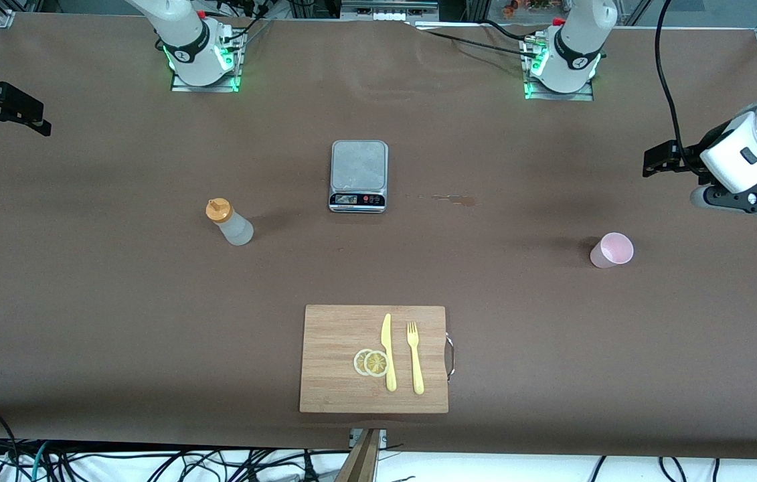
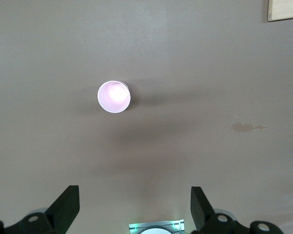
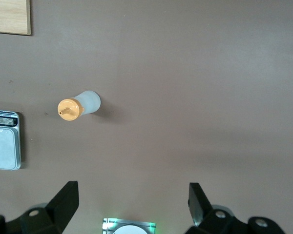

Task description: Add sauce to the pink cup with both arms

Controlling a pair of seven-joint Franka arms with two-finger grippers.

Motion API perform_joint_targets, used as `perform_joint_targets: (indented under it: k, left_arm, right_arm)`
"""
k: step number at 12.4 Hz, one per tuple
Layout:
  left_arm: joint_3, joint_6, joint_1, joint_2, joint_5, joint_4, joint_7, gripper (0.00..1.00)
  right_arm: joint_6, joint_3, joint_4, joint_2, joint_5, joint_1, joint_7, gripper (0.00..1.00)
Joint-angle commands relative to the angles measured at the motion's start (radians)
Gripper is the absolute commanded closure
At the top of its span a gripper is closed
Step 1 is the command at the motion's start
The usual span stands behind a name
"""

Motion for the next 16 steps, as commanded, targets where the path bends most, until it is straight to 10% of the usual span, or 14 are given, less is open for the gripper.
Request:
perform_joint_targets:
  k: [1, 8, 16]
  left_arm:
    - [0.006, -0.022, 0.011, 0.03, 0.007, 0.034, 0.01, 0.0]
    - [0.041, 0.083, 0.073, 0.117, 0.021, -0.013, 0.013, 0.0]
    - [0.086, 0.597, 0.093, 0.15, 0.02, -0.39, 0.111, 0.01]
  right_arm:
    - [-0.008, 0.0, 0.017, 0.002, 0.005, -0.005, -0.002, 0.0]
    - [-0.008, 0.0, 0.017, 0.002, 0.005, -0.005, -0.002, 0.0]
    - [-0.008, 0.0, 0.017, 0.002, 0.005, -0.005, -0.002, 0.0]
